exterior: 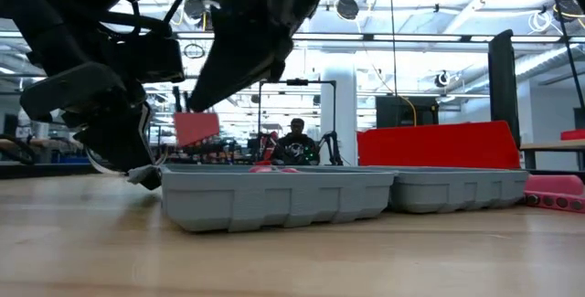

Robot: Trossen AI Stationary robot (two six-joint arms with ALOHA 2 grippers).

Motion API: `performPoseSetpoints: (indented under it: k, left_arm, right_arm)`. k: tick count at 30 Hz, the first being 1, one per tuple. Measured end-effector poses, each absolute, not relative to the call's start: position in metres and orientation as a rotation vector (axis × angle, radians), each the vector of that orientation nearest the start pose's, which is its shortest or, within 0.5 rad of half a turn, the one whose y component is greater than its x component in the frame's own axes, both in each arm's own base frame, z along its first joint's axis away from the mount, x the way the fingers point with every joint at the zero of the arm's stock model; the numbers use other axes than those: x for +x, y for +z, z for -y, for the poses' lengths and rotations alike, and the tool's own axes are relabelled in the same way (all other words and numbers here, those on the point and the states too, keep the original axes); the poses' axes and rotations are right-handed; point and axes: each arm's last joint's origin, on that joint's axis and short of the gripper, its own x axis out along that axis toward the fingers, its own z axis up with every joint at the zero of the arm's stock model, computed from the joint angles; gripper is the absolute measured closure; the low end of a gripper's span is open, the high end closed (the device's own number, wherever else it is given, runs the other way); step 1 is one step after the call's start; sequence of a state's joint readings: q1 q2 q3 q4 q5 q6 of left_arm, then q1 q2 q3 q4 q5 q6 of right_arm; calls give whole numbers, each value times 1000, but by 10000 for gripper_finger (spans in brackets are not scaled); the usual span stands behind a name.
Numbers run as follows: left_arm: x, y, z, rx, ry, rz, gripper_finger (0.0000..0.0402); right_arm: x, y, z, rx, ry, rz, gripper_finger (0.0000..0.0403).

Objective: Prefit tool cases
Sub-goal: Put the hex key set into the toolbox

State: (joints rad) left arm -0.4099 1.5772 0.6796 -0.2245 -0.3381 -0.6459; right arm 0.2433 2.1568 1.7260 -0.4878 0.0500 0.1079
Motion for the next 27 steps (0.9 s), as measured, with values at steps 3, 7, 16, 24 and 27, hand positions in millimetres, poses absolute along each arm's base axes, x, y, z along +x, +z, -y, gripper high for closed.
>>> performPoseSetpoints:
  k: [3, 7, 16, 24, 27]
  left_arm:
    - [245, 128, 96, -177, 266, -1007, 400]
    - [244, 128, 96, -177, 264, -1007, 400]
    - [244, 128, 96, -143, 261, -1007, 400]
    - [244, 128, 95, -113, 268, -996, 400]
    - [244, 128, 95, -112, 269, -994, 400]
  right_arm:
    - [451, 194, -129, -187, 32, -903, 403]
    - [444, 185, -143, -295, -14, -886, 403]
    - [410, 182, -169, -495, -162, -701, 403]
    - [377, 155, -203, -649, -172, -487, 403]
    - [366, 140, -215, -758, -256, -418, 403]
